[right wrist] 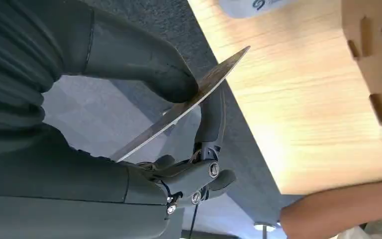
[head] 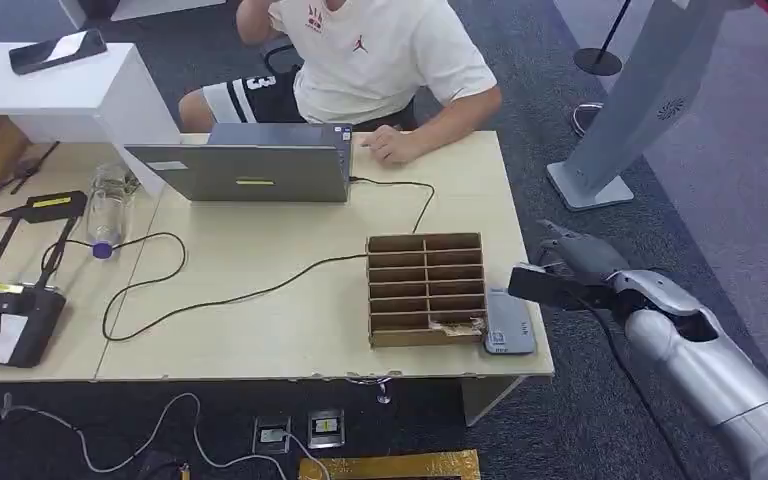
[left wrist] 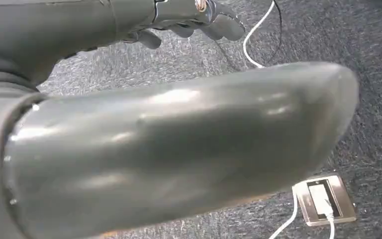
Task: Pass the card to the sensor for recognition and then transmit it.
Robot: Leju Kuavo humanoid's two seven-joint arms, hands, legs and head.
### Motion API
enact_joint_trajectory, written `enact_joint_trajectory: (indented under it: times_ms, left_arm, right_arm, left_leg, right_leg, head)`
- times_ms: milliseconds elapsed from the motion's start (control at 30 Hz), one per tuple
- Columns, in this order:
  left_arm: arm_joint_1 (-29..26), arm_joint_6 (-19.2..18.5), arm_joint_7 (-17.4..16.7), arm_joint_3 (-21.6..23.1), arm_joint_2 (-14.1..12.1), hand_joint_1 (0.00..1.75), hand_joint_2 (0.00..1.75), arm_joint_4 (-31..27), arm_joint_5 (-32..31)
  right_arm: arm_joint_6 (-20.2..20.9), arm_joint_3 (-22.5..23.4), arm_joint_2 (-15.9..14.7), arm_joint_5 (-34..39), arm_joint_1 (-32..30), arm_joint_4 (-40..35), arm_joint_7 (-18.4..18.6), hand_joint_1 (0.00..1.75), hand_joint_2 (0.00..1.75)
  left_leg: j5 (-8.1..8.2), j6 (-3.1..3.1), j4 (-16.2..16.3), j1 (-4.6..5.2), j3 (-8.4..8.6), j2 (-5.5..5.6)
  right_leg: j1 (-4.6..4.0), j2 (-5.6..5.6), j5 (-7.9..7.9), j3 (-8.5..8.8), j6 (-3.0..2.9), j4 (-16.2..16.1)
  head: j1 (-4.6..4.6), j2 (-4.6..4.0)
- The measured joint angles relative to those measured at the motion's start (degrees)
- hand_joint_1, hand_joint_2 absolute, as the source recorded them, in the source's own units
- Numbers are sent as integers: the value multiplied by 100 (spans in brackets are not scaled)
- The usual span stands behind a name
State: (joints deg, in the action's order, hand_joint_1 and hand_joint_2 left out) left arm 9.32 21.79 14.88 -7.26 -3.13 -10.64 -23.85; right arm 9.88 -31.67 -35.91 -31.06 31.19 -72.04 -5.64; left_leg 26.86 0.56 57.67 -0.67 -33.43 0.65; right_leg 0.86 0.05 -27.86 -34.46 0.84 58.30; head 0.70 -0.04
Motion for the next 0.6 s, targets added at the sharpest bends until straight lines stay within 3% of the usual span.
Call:
enact_joint_trajectory:
  times_ms: [600]
  left_arm:
    - [-36,94,0,37,0,0,0,0,9]
  right_arm:
    - [142,-13,166,-129,-604,-328,103,175,175]
  left_leg:
    - [0,0,-1,0,0,0]
  right_leg:
    - [0,-1,-1,0,0,0]
  head:
    - [2,0]
